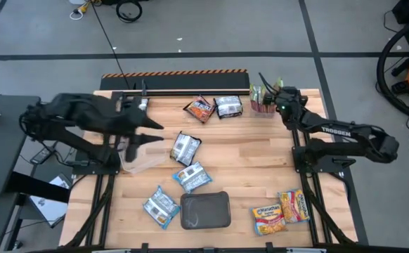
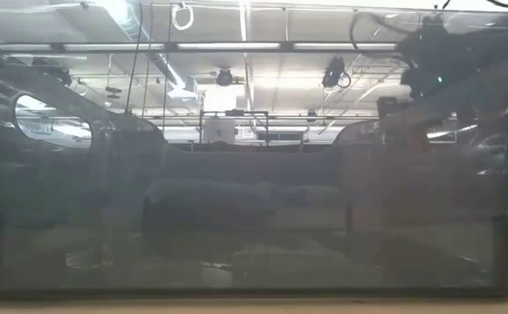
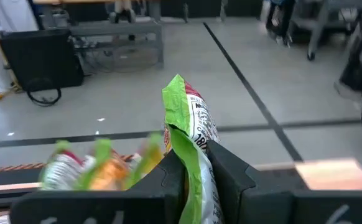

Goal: Sort Maruchan noodles
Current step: Put the green noodle pack into the top transparent bin, then put the black noodle pack into the bottom transparent bin

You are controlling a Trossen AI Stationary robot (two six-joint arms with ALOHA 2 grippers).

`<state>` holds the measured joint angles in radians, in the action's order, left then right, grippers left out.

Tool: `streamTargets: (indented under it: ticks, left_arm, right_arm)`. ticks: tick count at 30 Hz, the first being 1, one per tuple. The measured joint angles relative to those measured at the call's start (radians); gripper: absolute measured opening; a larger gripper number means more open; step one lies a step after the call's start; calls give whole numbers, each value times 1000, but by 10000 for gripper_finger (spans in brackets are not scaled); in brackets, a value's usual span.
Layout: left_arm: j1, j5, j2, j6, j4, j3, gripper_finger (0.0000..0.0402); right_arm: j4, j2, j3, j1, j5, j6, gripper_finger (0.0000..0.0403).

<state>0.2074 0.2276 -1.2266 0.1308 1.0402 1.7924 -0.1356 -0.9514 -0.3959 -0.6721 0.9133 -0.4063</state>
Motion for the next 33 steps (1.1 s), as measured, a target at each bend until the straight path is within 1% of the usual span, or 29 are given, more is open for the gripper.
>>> streamTargets:
  ticks: [3,5,8,11,13,18,21,23,25,27,30,33]
  left_arm:
    - [-37,25,-49,80,124,0,156]
    - [-64,28,-86,144,226,0,156]
    - [-91,28,-134,222,374,-1,156]
    - [-106,25,-161,271,445,-1,156]
    - [-121,15,-167,294,443,-1,156]
    - [-185,-13,-171,336,372,-1,156]
    - [-236,-16,-192,337,337,0,157]
    - [-274,-43,-215,334,335,0,161]
    - [-313,-101,-252,321,335,0,165]
    - [-353,-153,-307,275,323,0,168]
    - [-416,-220,-402,161,299,0,169]
    - [-476,-293,-519,29,254,0,169]
  right_arm:
    - [-9,-4,42,-25,-22,-87,59]
    - [-6,-5,55,-27,-25,-101,64]
    - [-13,-1,53,-27,-47,-48,83]
    - [-13,10,29,-27,-111,2,110]
    - [-1,15,7,-27,-135,17,130]
    - [32,29,-45,-27,-166,53,177]
    - [39,53,-77,-10,-217,107,197]
    - [40,76,-108,18,-255,141,206]
    - [47,100,-139,59,-291,154,210]
    - [50,116,-168,114,-344,171,211]
    - [65,127,-199,207,-419,198,209]
    - [65,128,-205,292,-531,204,209]
